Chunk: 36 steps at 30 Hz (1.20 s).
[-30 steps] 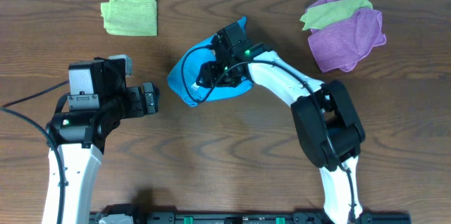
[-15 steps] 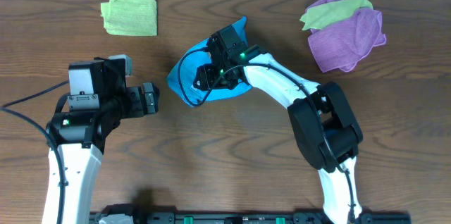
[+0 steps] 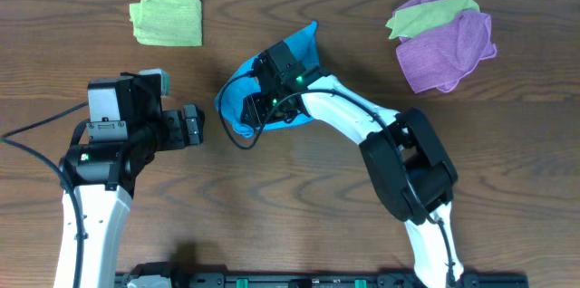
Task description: Fold the cloth
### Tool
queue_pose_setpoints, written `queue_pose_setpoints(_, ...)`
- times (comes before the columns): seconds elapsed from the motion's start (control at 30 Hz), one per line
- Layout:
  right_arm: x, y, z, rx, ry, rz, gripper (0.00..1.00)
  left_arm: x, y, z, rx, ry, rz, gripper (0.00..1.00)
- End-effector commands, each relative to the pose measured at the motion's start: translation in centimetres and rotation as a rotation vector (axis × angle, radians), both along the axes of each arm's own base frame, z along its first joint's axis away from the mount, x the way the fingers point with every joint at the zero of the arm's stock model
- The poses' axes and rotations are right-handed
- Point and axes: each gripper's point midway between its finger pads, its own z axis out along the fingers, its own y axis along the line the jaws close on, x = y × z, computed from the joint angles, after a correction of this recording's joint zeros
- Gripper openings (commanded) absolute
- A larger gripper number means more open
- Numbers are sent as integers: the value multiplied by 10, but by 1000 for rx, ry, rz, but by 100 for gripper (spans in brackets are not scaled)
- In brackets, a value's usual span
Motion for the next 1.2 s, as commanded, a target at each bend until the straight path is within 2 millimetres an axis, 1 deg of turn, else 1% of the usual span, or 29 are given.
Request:
queue_pose_setpoints(0.0,-3,-4,-18,-33,12,10,56,4,0,6,15,-17,-12,95)
queue_pose_setpoints(0.17,3,-8,-21,-62,-18,-7,49,4,0,6,15,-17,-12,96)
queue_pose_setpoints(0.3,9,-6,-19,-54,-51,2,33,4,0,6,16,-17,-12,95)
queue_pose_setpoints(0.43,11,-5,-18,-52,-65,4,22,4,0,6,18,-18,-14,95)
queue_pose_setpoints(0.5,12,-5,-19,-54,-67,5,12,4,0,6,18,-18,-14,95)
queue_pose_setpoints(0.53,12,-6,-19,-58,-71,5,4,4,0,6,18,-19,-14,95)
queue_pose_setpoints(0.57,13,-6,-19,-64,-77,2,1,4,0,6,18,-19,-14,96)
queue_pose_setpoints(0.63,17,-5,-16,-60,-109,24,1,4,2,5,26,-18,-8,95)
queue_pose_setpoints(0.7,25,-5,-6,-58,-150,41,1,4,4,5,36,-17,-1,95)
queue_pose_setpoints(0.77,35,-4,10,-59,-210,49,1,4,4,5,35,-18,-1,95)
queue_pose_setpoints(0.87,54,2,44,-52,-327,69,1,4,4,5,35,-17,-1,95)
queue_pose_setpoints(0.97,72,15,80,-36,-456,107,1,4,4,5,35,-18,-1,95)
queue_pose_setpoints(1.0,75,19,87,-26,-486,119,1,4,4,5,35,-17,-1,96)
queue_pose_setpoints(1.1,81,31,98,-9,-555,131,1,4,4,5,35,-17,-1,95)
queue_pose_setpoints(1.17,82,40,98,5,-581,144,1,4,4,5,35,-17,-1,95)
